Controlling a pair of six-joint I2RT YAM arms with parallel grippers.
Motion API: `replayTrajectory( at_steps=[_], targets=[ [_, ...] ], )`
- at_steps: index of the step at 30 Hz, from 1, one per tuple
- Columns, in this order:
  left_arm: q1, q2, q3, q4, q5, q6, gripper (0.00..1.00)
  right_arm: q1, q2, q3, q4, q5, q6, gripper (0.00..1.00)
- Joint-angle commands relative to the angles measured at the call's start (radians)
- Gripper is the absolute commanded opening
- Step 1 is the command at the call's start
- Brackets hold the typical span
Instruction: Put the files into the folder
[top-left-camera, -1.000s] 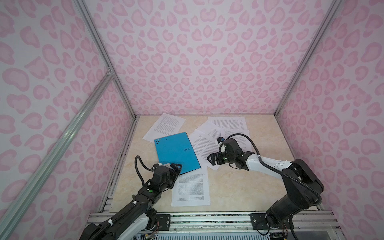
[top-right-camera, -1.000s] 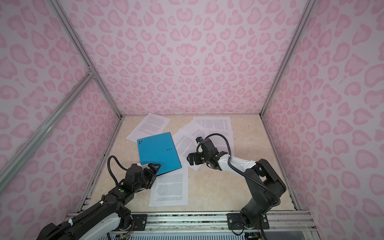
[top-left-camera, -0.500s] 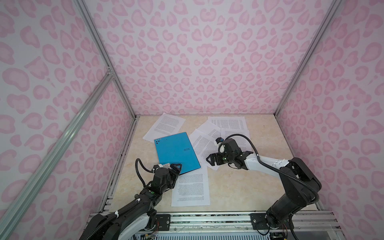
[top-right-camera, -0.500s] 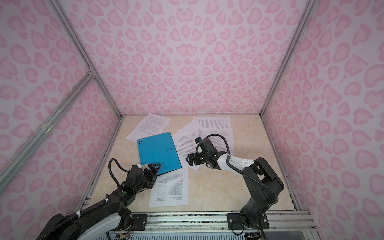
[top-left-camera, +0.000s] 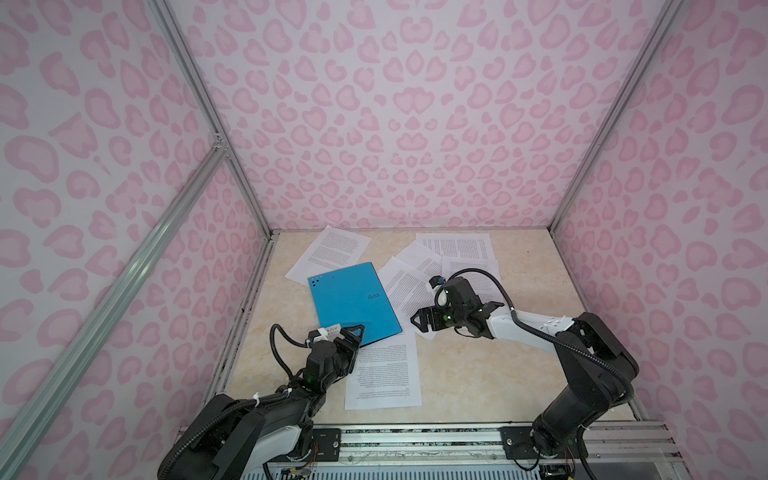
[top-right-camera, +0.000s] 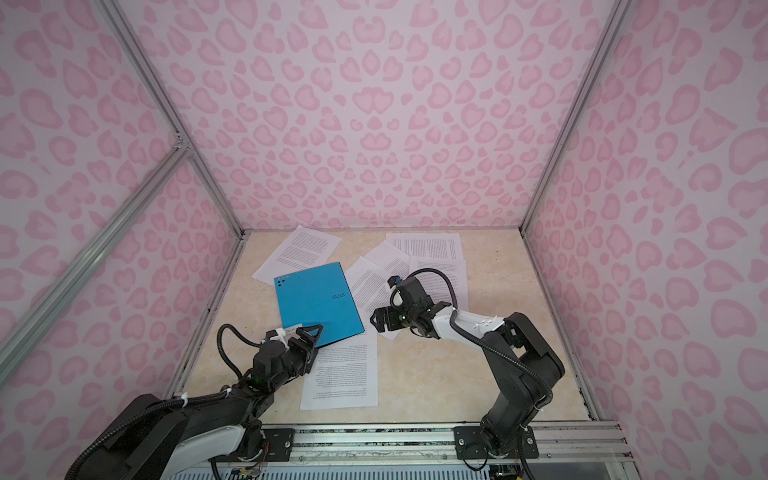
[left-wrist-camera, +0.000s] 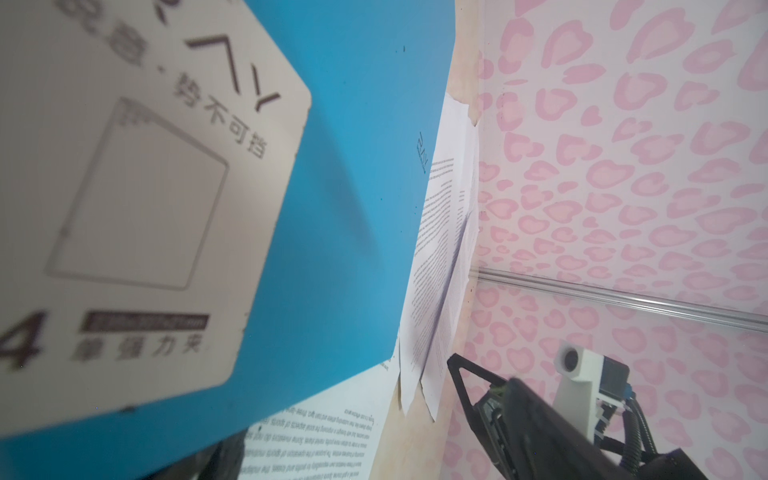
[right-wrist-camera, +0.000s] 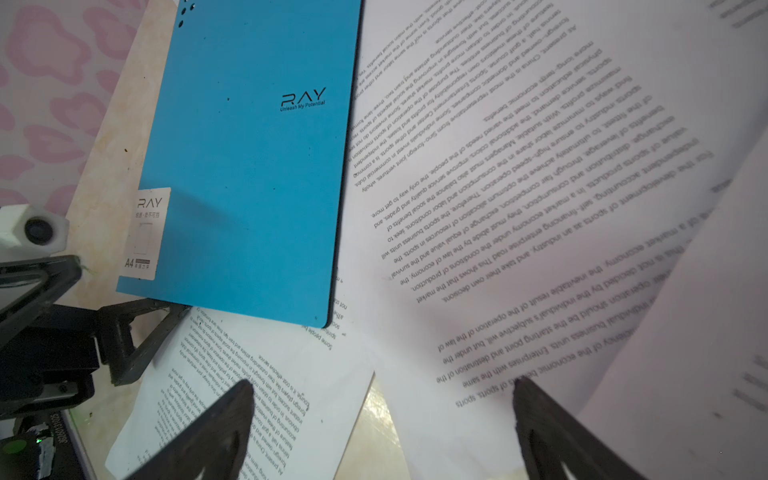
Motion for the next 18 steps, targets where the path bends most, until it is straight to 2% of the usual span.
replayTrajectory(
  at_steps=[1, 9, 13, 18],
  targets=[
    [-0.002, 0.03, 0.0, 0.132, -0.005, -0.011, 0.96, 0.003, 0.01, 0.008, 0.014, -0.011, 0.004, 0.97],
    [-0.004, 0.19, -0.005, 0.393, -0.01, 0.001, 0.97, 0.004, 0.013, 0.011, 0.008, -0.017, 0.003, 0.96],
    [-0.004, 0.305, -0.008, 0.599, -0.015, 0.016, 1.0, 0.005, 0.01, 0.012, 0.008, -0.019, 0.0, 0.96],
    [-0.006, 0.405, 0.02, 0.731, -0.009, 0.051, 0.96, 0.005, 0.002, 0.01, 0.009, -0.021, -0.001, 0.96]
  ],
)
